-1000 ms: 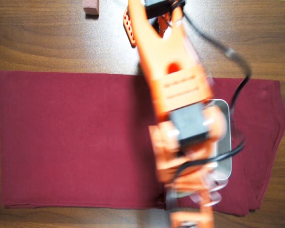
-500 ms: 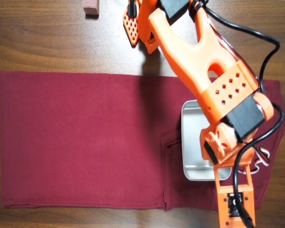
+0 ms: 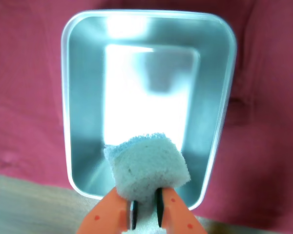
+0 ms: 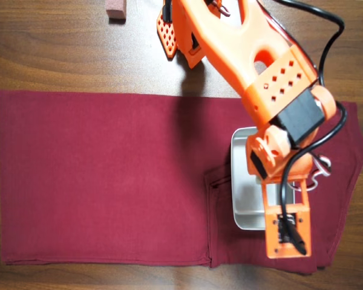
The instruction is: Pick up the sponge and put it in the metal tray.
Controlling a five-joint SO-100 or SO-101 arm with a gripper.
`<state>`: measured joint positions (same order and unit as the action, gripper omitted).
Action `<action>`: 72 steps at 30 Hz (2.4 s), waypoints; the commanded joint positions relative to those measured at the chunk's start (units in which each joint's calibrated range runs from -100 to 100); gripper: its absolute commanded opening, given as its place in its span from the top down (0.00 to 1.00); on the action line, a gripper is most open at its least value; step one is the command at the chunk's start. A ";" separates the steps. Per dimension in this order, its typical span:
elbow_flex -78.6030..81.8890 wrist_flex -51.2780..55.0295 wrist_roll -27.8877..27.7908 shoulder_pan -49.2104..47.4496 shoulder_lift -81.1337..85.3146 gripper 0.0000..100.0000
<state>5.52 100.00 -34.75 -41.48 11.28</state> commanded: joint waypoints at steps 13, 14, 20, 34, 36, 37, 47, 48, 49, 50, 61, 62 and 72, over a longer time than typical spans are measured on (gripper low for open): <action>-0.20 0.00 -0.93 4.05 -2.27 0.52; -0.29 0.00 -0.88 4.05 -2.45 0.52; -0.02 0.00 -2.74 9.42 3.85 0.53; 62.80 -50.99 -12.41 37.92 54.98 0.55; 66.16 -41.03 -11.97 37.25 60.93 0.55; 67.44 -35.13 -11.62 36.77 63.33 0.55; 76.54 -16.60 -9.62 35.91 76.11 1.00; 78.00 -14.94 -9.62 35.91 77.71 1.00; 79.64 -13.37 -9.57 36.10 79.57 1.00; 81.37 -12.17 -9.82 36.77 81.17 1.00; 94.48 -0.83 -8.16 38.69 87.12 1.00; 94.48 -0.83 -8.35 38.69 87.12 1.00; 94.48 -0.74 -8.89 37.64 87.12 0.98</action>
<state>99.63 97.93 -43.54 -3.29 98.78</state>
